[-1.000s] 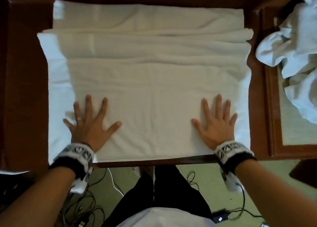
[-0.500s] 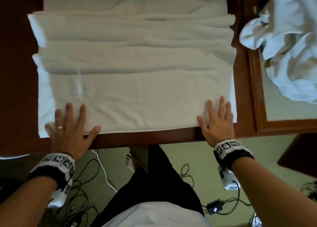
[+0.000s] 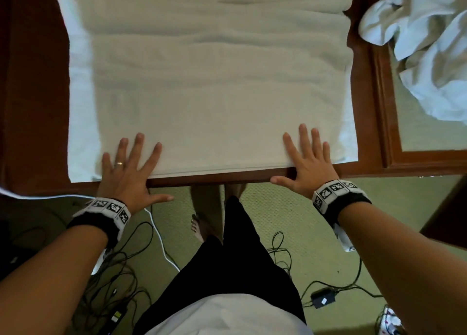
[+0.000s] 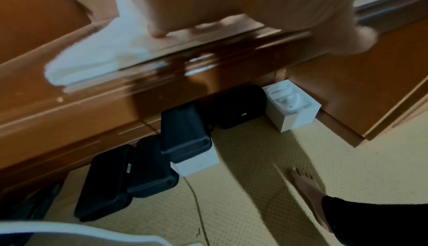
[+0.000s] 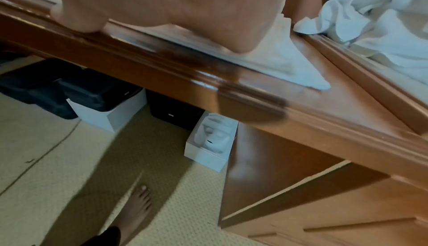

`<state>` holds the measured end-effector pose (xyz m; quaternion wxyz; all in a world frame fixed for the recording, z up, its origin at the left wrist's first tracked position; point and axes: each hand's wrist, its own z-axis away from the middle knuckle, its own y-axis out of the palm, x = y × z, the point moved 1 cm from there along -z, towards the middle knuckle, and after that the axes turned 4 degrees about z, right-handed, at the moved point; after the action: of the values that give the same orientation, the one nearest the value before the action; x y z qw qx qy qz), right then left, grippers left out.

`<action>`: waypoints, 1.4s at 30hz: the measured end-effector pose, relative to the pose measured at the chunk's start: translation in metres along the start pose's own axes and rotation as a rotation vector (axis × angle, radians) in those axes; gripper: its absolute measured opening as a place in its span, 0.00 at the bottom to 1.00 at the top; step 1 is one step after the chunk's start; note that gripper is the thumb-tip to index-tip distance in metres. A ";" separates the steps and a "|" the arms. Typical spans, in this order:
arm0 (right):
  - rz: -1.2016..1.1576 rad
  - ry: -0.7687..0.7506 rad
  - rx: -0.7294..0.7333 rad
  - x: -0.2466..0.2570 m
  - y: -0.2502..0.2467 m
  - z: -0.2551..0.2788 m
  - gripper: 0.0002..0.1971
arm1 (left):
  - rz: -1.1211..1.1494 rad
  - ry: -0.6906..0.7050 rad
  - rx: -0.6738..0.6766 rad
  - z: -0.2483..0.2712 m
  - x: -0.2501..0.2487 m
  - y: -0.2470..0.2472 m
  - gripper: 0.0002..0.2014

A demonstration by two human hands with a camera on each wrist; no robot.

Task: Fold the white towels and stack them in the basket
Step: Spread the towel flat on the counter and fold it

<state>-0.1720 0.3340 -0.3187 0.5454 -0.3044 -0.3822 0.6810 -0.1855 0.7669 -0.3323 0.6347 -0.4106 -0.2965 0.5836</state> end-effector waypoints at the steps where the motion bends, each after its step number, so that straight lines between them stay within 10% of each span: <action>1: 0.027 -0.005 -0.005 -0.003 0.004 0.004 0.59 | -0.014 0.018 -0.040 0.004 0.002 0.002 0.61; 9: 0.056 -0.025 -0.298 -0.018 0.017 0.059 0.38 | -0.058 0.122 -0.203 0.047 0.003 -0.005 0.45; 17: 0.120 0.245 0.057 -0.024 -0.045 0.054 0.09 | -0.023 -0.206 0.109 0.042 0.009 -0.059 0.11; 21: 0.097 0.309 0.262 -0.022 -0.057 0.061 0.15 | 0.077 -0.214 0.370 0.046 0.017 -0.070 0.17; 28: 0.014 0.338 -0.031 -0.034 -0.115 0.040 0.08 | 0.312 -0.273 -0.031 0.027 0.037 -0.116 0.15; 42: 0.009 0.326 -0.165 -0.073 -0.187 -0.105 0.08 | 0.277 -0.298 -0.124 -0.110 0.065 -0.197 0.07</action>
<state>0.0269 0.3041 -0.2145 0.5702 -0.4564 -0.3419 0.5914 0.0156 0.8149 -0.2215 0.4710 -0.3950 -0.3631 0.7002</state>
